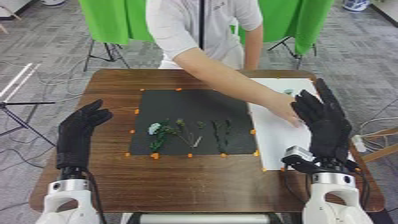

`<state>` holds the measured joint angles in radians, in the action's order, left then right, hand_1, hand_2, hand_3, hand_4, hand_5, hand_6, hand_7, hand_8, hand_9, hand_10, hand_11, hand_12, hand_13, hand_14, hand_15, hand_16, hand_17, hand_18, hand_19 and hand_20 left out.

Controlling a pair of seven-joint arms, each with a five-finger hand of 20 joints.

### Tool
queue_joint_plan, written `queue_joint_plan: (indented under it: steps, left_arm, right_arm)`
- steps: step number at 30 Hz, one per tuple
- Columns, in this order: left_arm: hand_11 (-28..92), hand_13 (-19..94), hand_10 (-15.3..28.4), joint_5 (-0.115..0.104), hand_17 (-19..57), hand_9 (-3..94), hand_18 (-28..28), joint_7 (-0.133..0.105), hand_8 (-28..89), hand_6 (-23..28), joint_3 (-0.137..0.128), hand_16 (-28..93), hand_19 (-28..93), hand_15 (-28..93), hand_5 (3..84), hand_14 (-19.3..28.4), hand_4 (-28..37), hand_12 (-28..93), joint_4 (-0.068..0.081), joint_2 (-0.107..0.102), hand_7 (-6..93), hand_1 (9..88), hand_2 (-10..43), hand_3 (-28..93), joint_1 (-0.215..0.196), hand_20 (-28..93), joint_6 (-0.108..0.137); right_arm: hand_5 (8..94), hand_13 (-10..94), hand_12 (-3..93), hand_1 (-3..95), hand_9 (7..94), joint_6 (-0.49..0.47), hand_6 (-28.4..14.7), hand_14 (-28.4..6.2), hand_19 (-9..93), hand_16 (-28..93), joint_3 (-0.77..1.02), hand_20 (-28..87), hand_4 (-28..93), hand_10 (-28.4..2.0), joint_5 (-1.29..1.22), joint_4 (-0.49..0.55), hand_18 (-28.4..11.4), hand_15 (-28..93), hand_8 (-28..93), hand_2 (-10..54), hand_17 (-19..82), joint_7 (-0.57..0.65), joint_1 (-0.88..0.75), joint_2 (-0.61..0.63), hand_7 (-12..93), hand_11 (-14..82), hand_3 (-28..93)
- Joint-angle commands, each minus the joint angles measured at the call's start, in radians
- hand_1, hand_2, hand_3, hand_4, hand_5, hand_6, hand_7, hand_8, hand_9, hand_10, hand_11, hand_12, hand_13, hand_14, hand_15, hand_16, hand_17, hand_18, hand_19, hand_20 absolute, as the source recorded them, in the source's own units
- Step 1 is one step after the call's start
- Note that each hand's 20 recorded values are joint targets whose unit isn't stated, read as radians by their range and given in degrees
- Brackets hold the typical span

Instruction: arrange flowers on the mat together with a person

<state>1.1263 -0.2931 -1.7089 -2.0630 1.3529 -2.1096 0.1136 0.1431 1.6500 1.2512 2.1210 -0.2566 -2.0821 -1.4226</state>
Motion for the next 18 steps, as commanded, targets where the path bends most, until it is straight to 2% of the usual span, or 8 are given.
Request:
queue_joint_plan:
  steps: [1,6,11,18]
  left_arm:
    - [24,41,14.6,0.000,4.5,50.5,13.7,0.020,-5,5.6,-0.010,1,12,26,50.8,19.8,-26.4,15,-0.004,0.008,16.5,23.7,3.6,66,-0.021,16,0.002]
    - [24,41,14.7,-0.001,4.5,50.6,13.7,0.018,-5,5.6,-0.016,1,12,26,50.6,19.9,-26.4,15,-0.003,0.010,16.5,23.8,3.7,66,-0.022,16,-0.001]
    - [24,41,14.7,-0.005,4.4,50.6,13.7,0.018,-5,5.6,-0.029,1,12,26,50.6,19.8,-26.2,15,-0.007,0.009,16.5,23.7,3.6,66,-0.029,16,0.012]
    - [24,41,14.7,-0.006,4.4,50.5,13.7,0.019,-5,5.6,-0.035,1,12,26,50.6,19.8,-26.2,15,-0.007,0.008,16.5,23.6,3.6,66,-0.029,16,0.012]
  right_arm:
    - [27.4,33,9.6,6.2,39.8,0.011,-0.4,-10.9,7,9,-0.007,28,-18,-14.0,0.002,0.018,-14.7,12,-9,5.1,20,-0.004,-0.014,-0.014,10,3.9,80]
    - [27.5,34,9.6,6.4,39.8,0.008,-0.4,-11.0,7,9,-0.005,28,-18,-14.0,0.003,0.018,-14.7,12,-9,5.2,20,-0.005,-0.017,-0.014,10,3.9,80]
    - [27.5,34,9.6,6.1,39.8,0.010,-0.4,-11.1,7,9,-0.005,28,-18,-14.0,0.004,0.018,-14.8,12,-9,5.1,20,-0.004,-0.021,-0.015,10,3.9,80]
    - [27.7,34,9.7,6.1,39.9,0.000,-0.4,-11.0,7,9,-0.013,27,-18,-14.0,0.010,0.011,-14.8,12,-9,5.2,20,0.006,-0.015,-0.010,10,4.0,80]
